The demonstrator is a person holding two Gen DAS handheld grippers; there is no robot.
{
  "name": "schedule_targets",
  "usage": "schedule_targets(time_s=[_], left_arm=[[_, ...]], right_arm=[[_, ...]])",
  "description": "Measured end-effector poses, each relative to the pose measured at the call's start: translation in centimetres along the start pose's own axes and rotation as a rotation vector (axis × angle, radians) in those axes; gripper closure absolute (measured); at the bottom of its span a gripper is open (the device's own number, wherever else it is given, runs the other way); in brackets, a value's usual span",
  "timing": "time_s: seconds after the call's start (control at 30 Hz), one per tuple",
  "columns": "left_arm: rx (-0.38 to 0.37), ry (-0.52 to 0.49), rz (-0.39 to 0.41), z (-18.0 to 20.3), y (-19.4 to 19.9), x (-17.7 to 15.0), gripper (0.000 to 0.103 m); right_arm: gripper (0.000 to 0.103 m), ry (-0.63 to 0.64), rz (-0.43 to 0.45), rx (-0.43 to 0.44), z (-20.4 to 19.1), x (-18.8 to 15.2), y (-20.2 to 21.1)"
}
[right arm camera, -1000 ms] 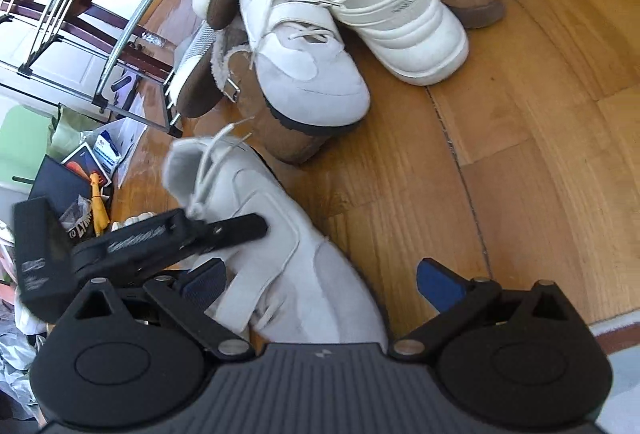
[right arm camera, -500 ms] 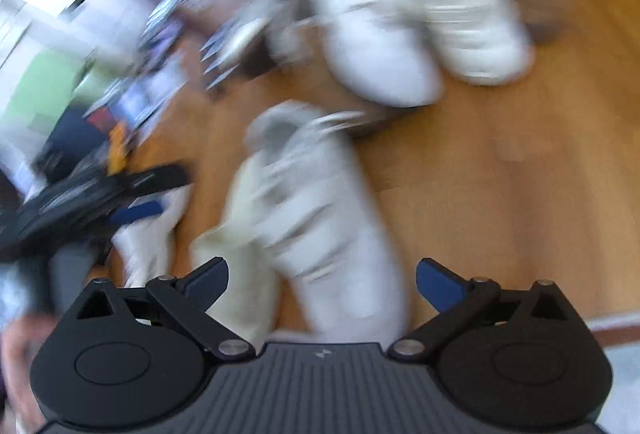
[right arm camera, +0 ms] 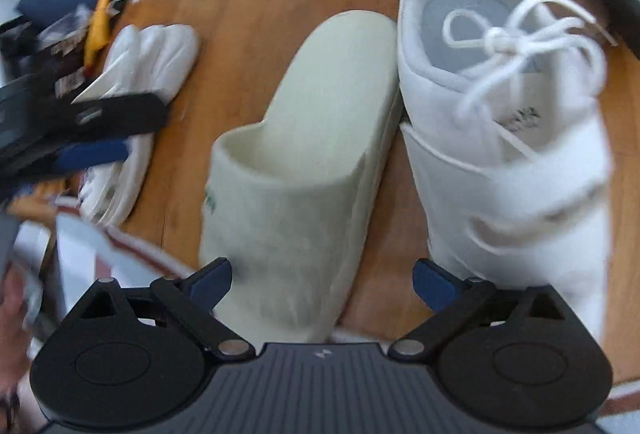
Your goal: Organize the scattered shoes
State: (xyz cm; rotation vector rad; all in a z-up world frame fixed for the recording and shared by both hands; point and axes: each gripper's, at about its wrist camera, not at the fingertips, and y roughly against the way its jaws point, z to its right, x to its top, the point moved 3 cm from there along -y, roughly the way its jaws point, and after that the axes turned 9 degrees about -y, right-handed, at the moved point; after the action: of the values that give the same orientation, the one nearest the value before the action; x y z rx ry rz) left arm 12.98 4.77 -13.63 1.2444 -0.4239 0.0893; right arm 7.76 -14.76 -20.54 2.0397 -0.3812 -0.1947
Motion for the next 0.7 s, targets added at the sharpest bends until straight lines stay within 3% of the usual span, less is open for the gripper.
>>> schedule_targets(time_s=[0.07, 0.17, 0.23, 0.33, 0.43, 0.57, 0.63, 0.7], left_arm=[[-0.008, 0.015, 0.008, -0.3, 0.3, 0.2, 0.003], [-0.035, 0.047, 0.032, -0.9, 1.5, 0.2, 0.003], [-0.045, 0.042, 0.052, -0.9, 2.0, 0.2, 0.003], [-0.026, 0.0, 0.071, -0.6, 2.3, 0.3, 0.003], [-0.03, -0.012, 0.053, -0.8, 1.2, -0.1, 0.003], [-0.079, 0.045, 0.024, -1.4, -0.4, -0.6, 0.003], [-0.017, 0.038, 0.044, -0.7, -0.6, -0.7, 0.003], [-0.032, 0.01, 0.055, 0.5, -0.7, -0.7, 0.003]], right_arm=[[0.002, -0.033, 0.044, 0.084, -0.7, 0.2, 0.0], [0.005, -0.014, 0.023, 0.197, -1.4, 0.1, 0.4], [0.014, -0.02, -0.024, 0.259, -1.1, 0.1, 1.3], [0.012, -0.036, 0.03, 0.259, 0.1, 0.6, 5.4], [0.006, -0.032, 0.145, 0.246, 1.3, 2.3, 10.5], [0.006, 0.037, 0.306, -0.024, 2.7, 5.5, 12.5], [0.012, 0.058, 0.314, -0.126, 2.8, 6.8, 11.0], [0.013, 0.038, 0.303, -0.181, 3.4, 7.6, 9.3]])
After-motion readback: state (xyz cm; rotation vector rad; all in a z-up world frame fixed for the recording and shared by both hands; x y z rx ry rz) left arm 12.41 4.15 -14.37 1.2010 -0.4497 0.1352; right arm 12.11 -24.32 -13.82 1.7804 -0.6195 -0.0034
